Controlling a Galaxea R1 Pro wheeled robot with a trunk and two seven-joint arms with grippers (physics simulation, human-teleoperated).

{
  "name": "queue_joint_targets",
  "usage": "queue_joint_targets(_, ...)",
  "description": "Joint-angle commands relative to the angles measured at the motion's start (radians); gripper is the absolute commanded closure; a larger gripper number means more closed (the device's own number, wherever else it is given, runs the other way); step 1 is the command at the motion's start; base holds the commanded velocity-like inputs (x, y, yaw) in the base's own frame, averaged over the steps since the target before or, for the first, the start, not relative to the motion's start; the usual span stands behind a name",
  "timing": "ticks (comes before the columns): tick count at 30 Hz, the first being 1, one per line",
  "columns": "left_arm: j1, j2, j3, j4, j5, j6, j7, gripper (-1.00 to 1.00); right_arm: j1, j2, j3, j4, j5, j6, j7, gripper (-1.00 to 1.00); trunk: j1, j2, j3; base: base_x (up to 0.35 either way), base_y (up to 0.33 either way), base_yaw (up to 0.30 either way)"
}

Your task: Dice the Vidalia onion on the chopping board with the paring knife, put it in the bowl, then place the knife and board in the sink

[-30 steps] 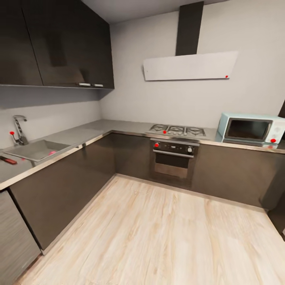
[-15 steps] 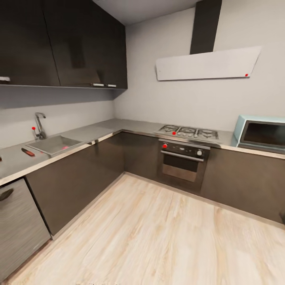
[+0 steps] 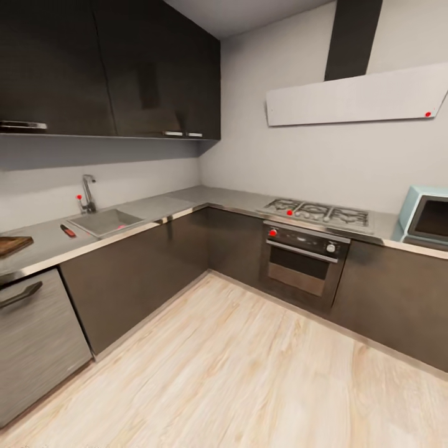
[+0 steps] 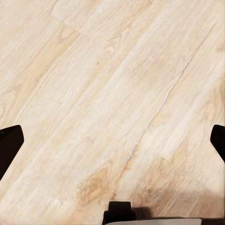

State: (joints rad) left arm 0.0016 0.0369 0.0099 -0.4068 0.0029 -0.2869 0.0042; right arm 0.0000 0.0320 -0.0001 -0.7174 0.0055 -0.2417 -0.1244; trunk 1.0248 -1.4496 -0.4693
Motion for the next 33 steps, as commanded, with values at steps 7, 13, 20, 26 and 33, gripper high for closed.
queue_joint_targets(7,0.001,0.0,0.001,-0.003,0.0,-0.001,0.0,-1.0,0.0,0.0,0.0,0.001,0.001,-0.002,-0.003,-1.0,0.0,0.0,-0.001,0.116,-0.315,0.266)
queue_joint_targets(13,0.0,0.0,0.001,-0.003,0.0,-0.001,0.0,-1.0,0.0,0.0,0.0,0.002,0.001,-0.002,-0.003,-1.0,0.0,0.0,-0.001,0.119,-0.315,0.266)
queue_joint_targets(20,0.001,0.0,0.001,-0.003,0.0,-0.001,0.0,-1.0,0.0,0.0,0.0,0.005,0.001,-0.002,-0.003,-1.0,0.0,0.0,-0.001,0.12,-0.315,0.267)
queue_joint_targets(26,0.001,0.0,0.001,-0.003,0.0,-0.001,0.0,-1.0,0.0,0.0,0.0,0.007,0.001,-0.002,-0.003,-1.0,0.0,0.0,-0.001,0.155,-0.301,0.267)
queue_joint_targets(33,0.001,0.0,0.001,-0.003,0.005,-0.001,0.0,-1.0,0.0,0.0,0.0,0.007,0.001,-0.002,-0.003,-1.0,0.0,0.0,-0.001,0.244,-0.201,0.267)
